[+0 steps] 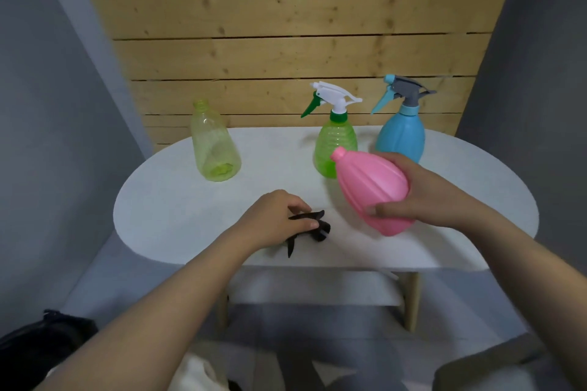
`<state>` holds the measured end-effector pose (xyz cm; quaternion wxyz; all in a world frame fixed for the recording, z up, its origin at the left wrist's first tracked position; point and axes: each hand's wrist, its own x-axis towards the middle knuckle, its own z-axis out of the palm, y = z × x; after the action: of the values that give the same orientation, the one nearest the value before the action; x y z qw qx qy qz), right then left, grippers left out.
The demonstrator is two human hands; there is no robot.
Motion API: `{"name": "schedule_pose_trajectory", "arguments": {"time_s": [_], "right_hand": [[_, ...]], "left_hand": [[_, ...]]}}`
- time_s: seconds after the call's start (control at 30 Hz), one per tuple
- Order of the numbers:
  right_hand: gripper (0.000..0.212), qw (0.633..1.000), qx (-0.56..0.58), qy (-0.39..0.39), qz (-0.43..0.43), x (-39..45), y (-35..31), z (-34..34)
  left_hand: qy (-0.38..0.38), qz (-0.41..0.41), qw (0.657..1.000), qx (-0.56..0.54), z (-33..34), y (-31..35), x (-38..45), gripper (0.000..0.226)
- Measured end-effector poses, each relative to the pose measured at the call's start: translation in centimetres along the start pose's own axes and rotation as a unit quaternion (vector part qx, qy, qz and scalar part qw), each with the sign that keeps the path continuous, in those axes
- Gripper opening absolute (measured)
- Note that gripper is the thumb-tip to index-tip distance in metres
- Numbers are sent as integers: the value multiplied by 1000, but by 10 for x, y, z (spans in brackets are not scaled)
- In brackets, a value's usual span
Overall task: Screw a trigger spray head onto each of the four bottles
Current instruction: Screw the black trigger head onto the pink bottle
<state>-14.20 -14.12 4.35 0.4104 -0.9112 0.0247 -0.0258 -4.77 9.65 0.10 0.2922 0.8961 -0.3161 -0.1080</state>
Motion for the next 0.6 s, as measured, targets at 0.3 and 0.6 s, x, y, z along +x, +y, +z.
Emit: {"name": "schedule_pose_trajectory", "arguments": {"time_s": [0.3, 0.6], "right_hand": [[86, 1000, -11, -2, 1, -7, 4, -1], [87, 999, -35, -2, 8, -5, 13, -9]], "left_hand": [[-14, -16, 999, 42, 11, 8, 2, 36], [-2, -30, 998, 57, 16, 13, 8, 56]]}}
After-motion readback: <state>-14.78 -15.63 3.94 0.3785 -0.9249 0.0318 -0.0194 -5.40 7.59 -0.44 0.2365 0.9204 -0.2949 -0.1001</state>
